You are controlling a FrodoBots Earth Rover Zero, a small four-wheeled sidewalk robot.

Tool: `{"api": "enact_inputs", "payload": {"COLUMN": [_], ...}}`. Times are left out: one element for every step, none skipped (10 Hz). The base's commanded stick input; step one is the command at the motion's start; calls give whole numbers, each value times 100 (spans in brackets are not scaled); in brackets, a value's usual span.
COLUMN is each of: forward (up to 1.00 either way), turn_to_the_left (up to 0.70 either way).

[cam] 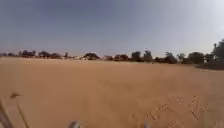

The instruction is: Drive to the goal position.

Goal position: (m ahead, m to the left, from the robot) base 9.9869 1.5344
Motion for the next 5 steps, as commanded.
{"api": "enact_inputs", "payload": {"forward": [70, 70, 70, 70, 70], "turn_to_the_left": [0, 0, 0, 0, 0]}}
